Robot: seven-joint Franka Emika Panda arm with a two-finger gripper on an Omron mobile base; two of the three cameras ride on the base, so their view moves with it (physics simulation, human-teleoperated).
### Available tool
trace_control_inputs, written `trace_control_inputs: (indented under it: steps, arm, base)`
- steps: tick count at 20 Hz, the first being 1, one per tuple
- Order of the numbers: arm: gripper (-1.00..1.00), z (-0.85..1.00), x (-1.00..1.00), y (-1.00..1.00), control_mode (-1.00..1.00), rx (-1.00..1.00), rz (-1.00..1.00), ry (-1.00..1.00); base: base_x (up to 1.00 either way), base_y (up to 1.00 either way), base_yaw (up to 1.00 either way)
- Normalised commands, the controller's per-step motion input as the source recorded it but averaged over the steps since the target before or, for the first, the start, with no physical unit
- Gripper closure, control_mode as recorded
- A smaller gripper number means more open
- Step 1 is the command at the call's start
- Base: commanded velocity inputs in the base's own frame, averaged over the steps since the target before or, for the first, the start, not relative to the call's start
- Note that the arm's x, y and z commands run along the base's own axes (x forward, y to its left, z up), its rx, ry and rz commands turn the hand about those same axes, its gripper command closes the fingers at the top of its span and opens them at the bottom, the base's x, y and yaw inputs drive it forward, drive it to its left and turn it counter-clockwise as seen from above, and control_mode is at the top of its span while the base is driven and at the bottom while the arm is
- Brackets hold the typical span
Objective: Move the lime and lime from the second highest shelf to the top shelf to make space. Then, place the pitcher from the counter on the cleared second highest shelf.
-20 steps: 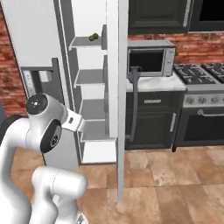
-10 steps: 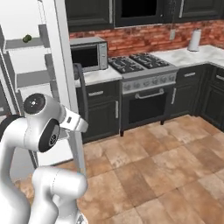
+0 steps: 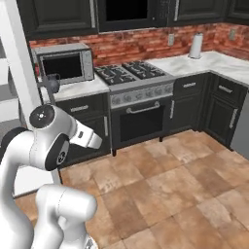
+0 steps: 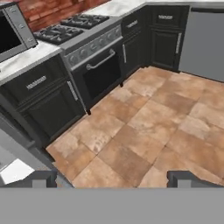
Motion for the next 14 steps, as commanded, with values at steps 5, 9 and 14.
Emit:
trace_control_inputs:
  steps: [5,9,14]
  arm:
    - [-1.00,0.00,0.00,0.00,1.00,0.00,0.00,0.00]
    - [-1.00,0.00,0.00,0.00,1.00,0.00,0.00,0.00]
    - [-1.00,0.00,0.00,0.00,1.00,0.00,0.00,0.00]
  base:
    - [0.37,-0.94,0.43]
    - [0.31,-0.89,0.47]
    - [0.39,-0.77,0.51]
